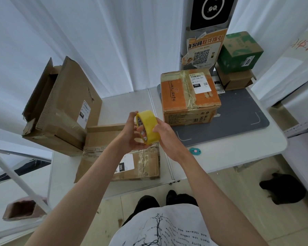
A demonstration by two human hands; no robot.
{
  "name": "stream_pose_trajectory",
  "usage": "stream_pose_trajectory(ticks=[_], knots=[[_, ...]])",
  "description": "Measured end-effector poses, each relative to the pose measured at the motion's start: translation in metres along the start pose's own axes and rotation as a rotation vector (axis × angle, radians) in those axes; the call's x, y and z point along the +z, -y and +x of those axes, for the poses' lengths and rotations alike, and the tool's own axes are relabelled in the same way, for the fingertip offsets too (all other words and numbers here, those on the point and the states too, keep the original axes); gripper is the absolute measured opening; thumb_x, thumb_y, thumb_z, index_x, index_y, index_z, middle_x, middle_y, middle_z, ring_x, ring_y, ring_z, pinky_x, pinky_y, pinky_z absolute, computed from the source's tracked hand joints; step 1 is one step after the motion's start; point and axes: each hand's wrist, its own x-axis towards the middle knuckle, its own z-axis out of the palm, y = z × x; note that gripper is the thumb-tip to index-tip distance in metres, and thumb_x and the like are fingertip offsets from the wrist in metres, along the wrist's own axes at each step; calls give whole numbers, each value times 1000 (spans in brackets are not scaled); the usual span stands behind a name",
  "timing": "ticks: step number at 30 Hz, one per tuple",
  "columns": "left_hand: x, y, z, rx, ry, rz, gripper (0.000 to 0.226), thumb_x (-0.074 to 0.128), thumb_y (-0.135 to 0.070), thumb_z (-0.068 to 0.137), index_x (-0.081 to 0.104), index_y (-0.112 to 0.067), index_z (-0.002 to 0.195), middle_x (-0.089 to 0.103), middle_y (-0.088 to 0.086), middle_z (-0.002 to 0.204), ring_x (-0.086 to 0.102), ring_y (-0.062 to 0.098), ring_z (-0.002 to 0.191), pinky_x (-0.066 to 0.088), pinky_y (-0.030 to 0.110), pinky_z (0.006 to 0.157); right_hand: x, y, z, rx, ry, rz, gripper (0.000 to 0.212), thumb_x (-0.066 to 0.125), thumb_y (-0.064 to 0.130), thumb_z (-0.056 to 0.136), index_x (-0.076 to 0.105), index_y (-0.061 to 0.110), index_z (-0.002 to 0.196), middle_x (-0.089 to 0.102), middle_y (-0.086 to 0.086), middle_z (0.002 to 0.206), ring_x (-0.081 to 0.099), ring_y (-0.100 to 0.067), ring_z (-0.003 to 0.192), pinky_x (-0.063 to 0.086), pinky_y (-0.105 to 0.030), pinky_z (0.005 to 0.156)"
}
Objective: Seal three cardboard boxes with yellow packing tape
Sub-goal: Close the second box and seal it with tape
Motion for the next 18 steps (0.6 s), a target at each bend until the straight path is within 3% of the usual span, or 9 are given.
stream_pose_trajectory(ticks=[3, 7, 10, 13, 15, 18], knots=[[-1, -1, -4, -56, 46, -71, 73, 40, -76, 88, 63, -7, 86, 63, 15, 83, 68, 34, 78, 63, 42, 71, 2, 3, -3, -49, -5, -53, 42, 46, 21, 85, 71, 39, 113, 65, -14, 122, 62, -38, 113, 46, -62, 106], [-2, -1, -11, -118, 117, -140, 75, 34, -78, 89, 65, -10, 94, 59, 13, 83, 71, 35, 65, 58, 30, 47, 3, 8, -9, -76, 57, -65, 57, 38, 7, 96, 72, 52, 95, 73, 7, 95, 61, -21, 100, 48, -51, 103], [-4, -2, -13, -133, 141, -122, 79, 33, -79, 89, 65, -7, 94, 61, 16, 88, 72, 37, 65, 58, 30, 47, 3, 9, -9, -69, 50, -31, 54, 40, 9, 96, 72, 53, 96, 72, -1, 103, 63, -20, 98, 48, -52, 103], [-7, -1, -10, -134, 135, -93, 84, 31, -79, 90, 62, -1, 83, 66, 18, 76, 72, 39, 68, 59, 31, 46, 4, 5, -6, -50, 22, -17, 40, 48, 23, 88, 70, 46, 112, 62, -14, 125, 64, -23, 105, 48, -55, 106], [-7, 0, -8, -145, 137, -92, 87, 31, -79, 89, 63, 2, 91, 68, 19, 74, 72, 39, 68, 59, 32, 47, 1, 3, -4, -47, 24, -8, 38, 46, 22, 88, 66, 32, 118, 66, -14, 114, 65, -22, 99, 52, -48, 101], [-5, 0, -6, -147, 127, -79, 92, 31, -79, 89, 62, 4, 111, 71, 22, 86, 73, 40, 70, 60, 33, 48, -1, 5, -3, -57, 9, 63, 33, 37, 6, 96, 63, 22, 109, 70, 0, 80, 65, -12, 73, 54, -32, 78]])
